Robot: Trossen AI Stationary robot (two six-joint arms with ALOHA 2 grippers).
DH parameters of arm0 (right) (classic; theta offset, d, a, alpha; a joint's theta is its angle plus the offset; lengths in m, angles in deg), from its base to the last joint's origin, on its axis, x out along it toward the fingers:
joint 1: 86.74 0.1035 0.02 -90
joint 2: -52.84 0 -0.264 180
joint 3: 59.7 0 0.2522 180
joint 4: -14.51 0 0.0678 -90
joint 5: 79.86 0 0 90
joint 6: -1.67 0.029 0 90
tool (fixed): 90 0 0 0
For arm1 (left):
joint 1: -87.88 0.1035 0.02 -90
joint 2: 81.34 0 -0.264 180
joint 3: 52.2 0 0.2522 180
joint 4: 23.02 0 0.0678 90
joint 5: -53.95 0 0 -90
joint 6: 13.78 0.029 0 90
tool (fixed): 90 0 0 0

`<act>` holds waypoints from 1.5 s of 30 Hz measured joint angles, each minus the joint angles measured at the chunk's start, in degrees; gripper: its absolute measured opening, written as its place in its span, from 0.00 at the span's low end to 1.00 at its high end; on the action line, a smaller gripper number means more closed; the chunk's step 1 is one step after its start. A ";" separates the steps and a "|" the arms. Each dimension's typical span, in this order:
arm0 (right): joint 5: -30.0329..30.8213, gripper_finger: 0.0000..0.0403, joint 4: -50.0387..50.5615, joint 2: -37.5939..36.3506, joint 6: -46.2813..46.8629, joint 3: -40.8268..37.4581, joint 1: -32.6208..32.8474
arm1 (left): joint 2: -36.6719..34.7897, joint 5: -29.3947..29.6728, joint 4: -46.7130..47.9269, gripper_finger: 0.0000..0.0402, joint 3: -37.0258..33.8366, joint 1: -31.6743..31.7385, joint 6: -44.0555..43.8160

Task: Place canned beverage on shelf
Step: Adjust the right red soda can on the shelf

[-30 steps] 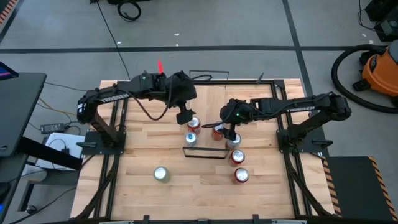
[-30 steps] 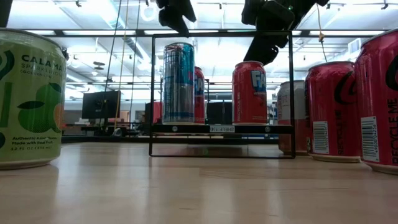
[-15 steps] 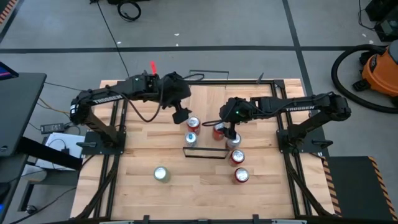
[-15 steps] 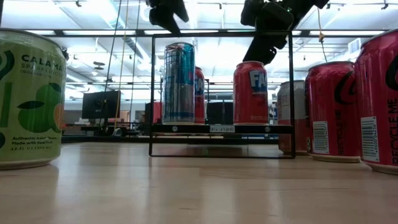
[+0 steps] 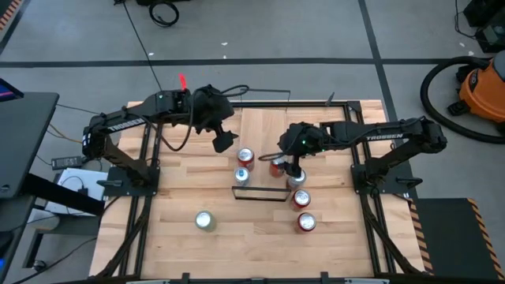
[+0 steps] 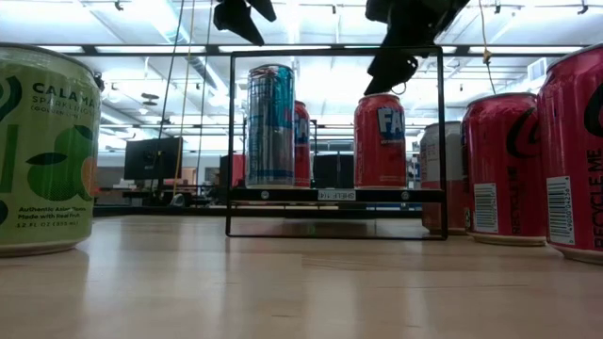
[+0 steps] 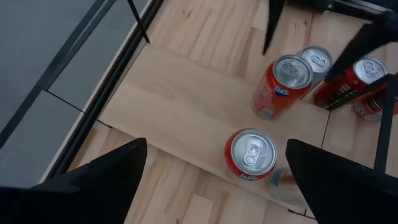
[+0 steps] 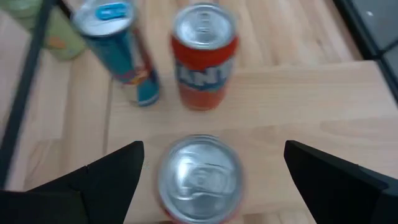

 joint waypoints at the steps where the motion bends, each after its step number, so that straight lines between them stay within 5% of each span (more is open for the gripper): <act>1: 0.30 0.99 0.21 0.27 -0.11 0.00 0.49 | 0.01 -0.01 0.14 0.99 0.00 0.14 -0.05; 23: -1.04 0.99 -6.77 0.75 0.08 -9.14 -0.08 | 0.07 -0.03 0.46 0.99 0.00 0.15 0.48; 45: -5.37 0.86 -9.82 0.77 -6.16 -9.34 -4.19 | 0.11 -0.01 0.41 0.99 0.00 0.13 0.07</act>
